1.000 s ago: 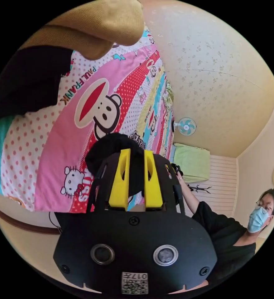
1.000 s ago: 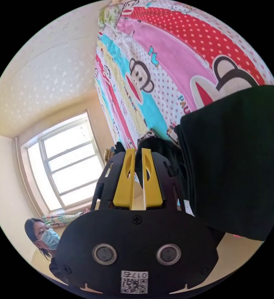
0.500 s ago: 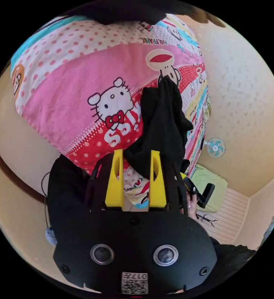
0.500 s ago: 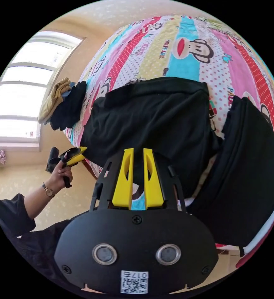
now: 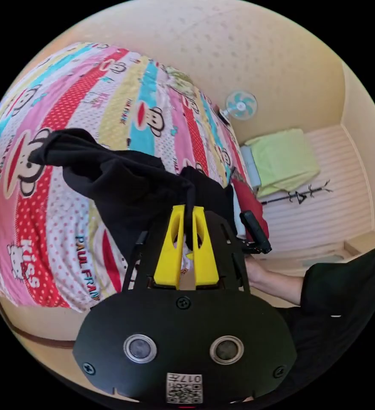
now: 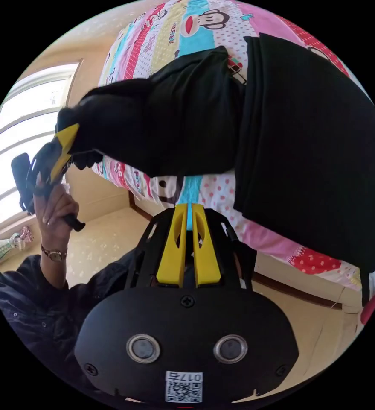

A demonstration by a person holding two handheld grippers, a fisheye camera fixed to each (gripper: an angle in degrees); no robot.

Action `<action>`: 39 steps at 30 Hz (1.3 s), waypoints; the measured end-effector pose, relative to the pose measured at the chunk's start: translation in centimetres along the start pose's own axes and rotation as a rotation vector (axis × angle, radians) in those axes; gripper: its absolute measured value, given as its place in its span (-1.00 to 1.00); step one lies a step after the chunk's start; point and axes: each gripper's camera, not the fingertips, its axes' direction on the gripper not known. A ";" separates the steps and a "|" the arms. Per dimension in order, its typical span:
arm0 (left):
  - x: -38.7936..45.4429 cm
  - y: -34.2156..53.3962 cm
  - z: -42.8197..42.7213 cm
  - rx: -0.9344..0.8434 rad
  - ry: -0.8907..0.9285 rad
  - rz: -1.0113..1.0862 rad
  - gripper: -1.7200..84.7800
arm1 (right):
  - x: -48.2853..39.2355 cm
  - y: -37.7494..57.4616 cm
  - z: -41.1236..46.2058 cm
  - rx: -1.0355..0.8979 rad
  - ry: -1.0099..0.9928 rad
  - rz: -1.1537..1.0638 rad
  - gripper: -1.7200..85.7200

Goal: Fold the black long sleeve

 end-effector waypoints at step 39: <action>-3.5 16.6 -13.1 0.132 0.618 -0.564 -0.87 | 14.4 3.2 -9.7 0.043 -1.167 0.445 -0.86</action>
